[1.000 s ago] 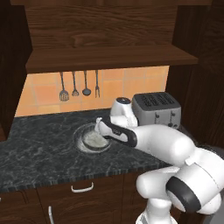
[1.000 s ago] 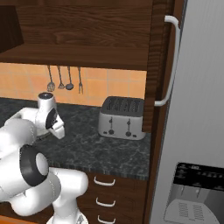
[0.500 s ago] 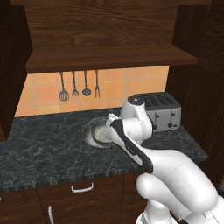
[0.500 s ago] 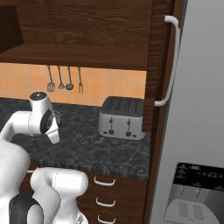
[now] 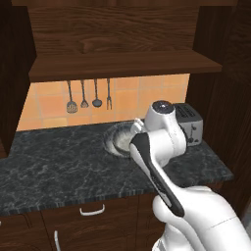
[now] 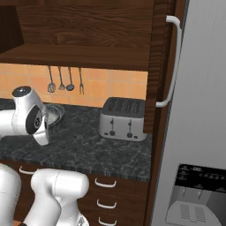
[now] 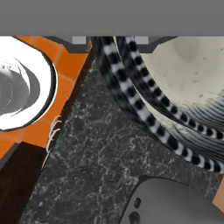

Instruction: Pick up the bowls on the counter and stack them on top of one another in the open cabinet. Place the smaller bowl on top of the larger bowl.

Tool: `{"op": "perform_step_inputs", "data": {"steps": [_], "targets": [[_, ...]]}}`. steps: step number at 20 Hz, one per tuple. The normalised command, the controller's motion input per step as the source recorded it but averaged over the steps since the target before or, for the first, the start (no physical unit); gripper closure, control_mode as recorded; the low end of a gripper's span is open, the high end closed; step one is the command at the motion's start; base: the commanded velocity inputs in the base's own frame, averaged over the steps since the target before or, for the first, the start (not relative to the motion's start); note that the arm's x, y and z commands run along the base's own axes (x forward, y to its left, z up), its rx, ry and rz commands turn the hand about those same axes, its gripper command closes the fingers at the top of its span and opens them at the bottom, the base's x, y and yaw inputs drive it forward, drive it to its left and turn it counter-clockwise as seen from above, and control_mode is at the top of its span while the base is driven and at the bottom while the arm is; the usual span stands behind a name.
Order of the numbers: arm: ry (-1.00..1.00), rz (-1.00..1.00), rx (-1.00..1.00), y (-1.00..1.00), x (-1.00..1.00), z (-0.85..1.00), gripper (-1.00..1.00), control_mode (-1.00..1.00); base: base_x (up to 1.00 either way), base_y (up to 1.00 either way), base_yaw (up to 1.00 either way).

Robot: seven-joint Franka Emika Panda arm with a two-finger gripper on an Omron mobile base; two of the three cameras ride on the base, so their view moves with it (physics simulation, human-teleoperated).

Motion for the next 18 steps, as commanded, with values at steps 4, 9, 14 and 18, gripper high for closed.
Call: {"op": "perform_step_inputs", "data": {"steps": [4,9,14,18], "targets": [[-0.08,-0.24,0.08,-0.14,-0.70,0.70,1.00,-1.00,0.00,0.00,0.00],[-0.12,-0.28,0.07,-0.11,-0.70,0.76,1.00,-1.00,0.00,0.00,0.00],[-0.14,-0.28,0.05,-0.07,-0.58,0.83,1.00,-1.00,0.00,0.00,0.00],[-0.11,-0.22,0.04,-0.09,-0.40,0.88,1.00,-1.00,0.00,0.00,0.00]]}}
